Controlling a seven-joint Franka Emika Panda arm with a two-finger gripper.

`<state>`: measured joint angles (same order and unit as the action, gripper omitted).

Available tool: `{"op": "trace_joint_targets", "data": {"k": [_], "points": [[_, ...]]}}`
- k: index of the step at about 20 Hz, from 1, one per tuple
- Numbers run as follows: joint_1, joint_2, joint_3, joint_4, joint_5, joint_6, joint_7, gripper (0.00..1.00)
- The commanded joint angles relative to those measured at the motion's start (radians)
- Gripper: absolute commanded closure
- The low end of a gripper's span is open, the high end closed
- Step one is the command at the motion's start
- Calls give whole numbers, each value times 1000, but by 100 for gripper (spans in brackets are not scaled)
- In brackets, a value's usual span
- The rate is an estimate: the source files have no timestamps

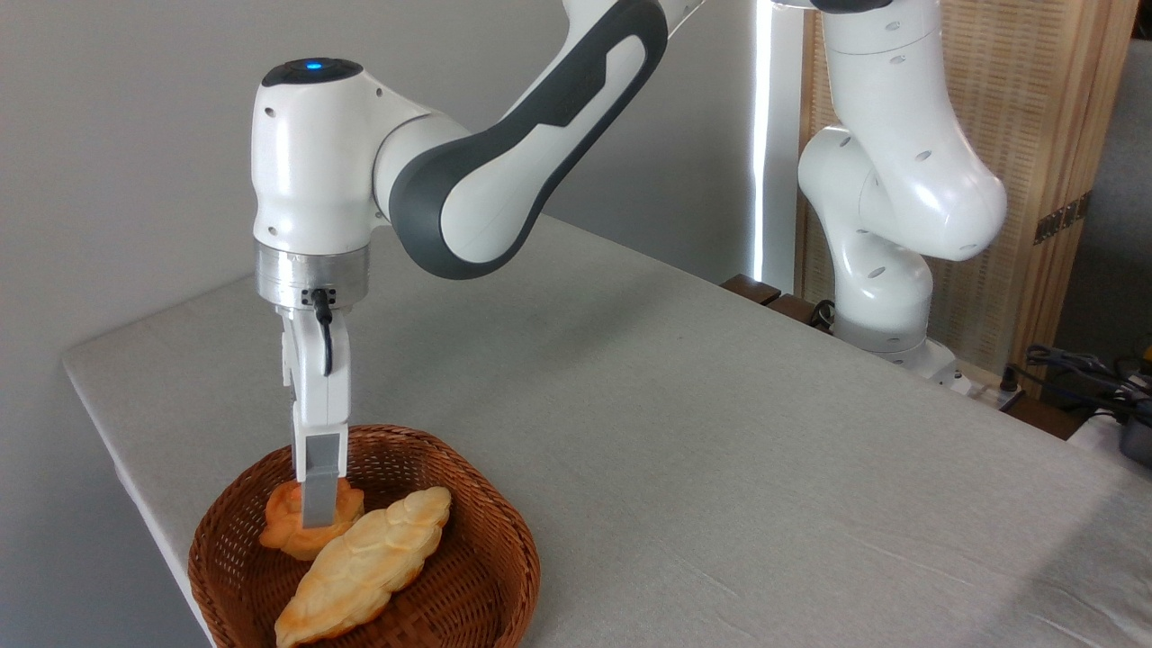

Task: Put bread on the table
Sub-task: 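Close the gripper fingers around the orange bun in the basket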

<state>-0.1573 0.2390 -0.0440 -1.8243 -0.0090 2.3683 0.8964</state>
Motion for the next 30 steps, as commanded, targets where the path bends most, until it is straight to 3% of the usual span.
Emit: {"op": "trace_joint_targets", "data": {"k": [1,11,13,16,18,30], "points": [[2,20,0,7,-2,22,33,5],[8,28,7,7,-2,22,41,5],[8,28,7,7,-2,23,41,13],[10,32,9,7,-2,37,41,36],[10,34,9,7,-2,37,41,46],[12,34,10,8,-2,40,41,47]]}}
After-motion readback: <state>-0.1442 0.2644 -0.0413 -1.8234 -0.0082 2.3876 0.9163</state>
